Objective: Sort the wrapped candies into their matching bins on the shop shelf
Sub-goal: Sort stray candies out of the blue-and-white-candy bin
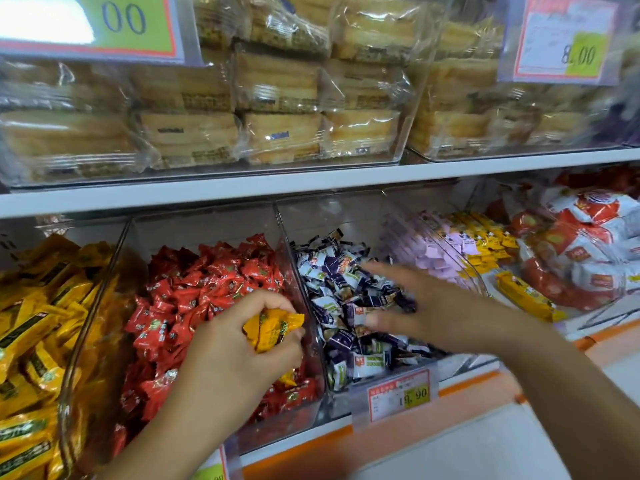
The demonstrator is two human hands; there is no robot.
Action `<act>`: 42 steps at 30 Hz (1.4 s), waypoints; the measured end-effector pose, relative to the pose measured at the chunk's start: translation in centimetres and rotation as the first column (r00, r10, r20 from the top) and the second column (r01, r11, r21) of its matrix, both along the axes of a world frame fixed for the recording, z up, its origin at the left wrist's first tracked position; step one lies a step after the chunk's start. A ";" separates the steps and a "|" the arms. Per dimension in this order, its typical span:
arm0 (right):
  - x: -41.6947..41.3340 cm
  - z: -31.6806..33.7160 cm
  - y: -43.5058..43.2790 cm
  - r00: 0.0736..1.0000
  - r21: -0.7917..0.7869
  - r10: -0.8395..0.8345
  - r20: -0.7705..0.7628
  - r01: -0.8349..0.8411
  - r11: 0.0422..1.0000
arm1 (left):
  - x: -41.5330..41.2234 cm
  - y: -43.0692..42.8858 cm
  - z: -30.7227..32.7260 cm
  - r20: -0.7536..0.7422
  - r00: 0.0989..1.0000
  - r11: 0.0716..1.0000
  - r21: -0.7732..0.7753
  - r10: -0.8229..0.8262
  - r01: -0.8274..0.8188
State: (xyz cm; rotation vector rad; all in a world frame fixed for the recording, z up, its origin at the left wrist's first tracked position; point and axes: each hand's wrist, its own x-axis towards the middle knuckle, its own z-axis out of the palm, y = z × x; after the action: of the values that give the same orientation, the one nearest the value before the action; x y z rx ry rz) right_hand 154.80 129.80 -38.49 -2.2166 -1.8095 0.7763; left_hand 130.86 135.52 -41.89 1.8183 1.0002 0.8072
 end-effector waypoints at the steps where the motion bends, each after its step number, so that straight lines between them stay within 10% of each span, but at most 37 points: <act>1: -1.2 -1.3 0.4 0.993 -0.011 0.075 0.093 -0.074 0.997 | 0.2 0.1 -0.2 -0.026 1.000 1.000 0.003 -0.014 0.014; 5: -3.1 -4.2 1.9 0.919 -0.011 0.189 0.346 -0.198 0.980 | 0.9 0.0 -0.2 -0.081 0.996 0.999 -0.025 -0.036 0.034; 17: 2.0 -4.0 8.1 0.971 0.114 -0.057 0.231 0.031 0.993 | 1.7 -0.5 0.4 -0.220 0.974 0.996 -0.055 0.057 -0.071; 25: -3.1 -3.1 6.3 0.899 -0.119 0.320 0.299 -0.297 0.947 | 1.9 -0.3 0.6 -0.209 0.978 0.995 -0.100 0.003 -0.025; 34: 2.5 -1.2 7.4 0.966 0.163 -0.012 0.258 -0.032 0.986 | 1.5 -0.1 -0.9 -0.269 0.963 0.998 -0.063 -0.018 0.001; 42: -2.8 0.2 2.9 0.899 -0.279 0.391 0.198 -0.330 0.902 | 1.8 -0.1 -0.1 -0.338 0.941 0.996 -0.080 -0.001 -0.027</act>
State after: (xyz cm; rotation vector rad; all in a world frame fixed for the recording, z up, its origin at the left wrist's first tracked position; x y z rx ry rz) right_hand 152.02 132.71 -38.27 -2.2293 -2.4227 0.8501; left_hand 132.71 135.39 -42.04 1.9173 1.2450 0.4578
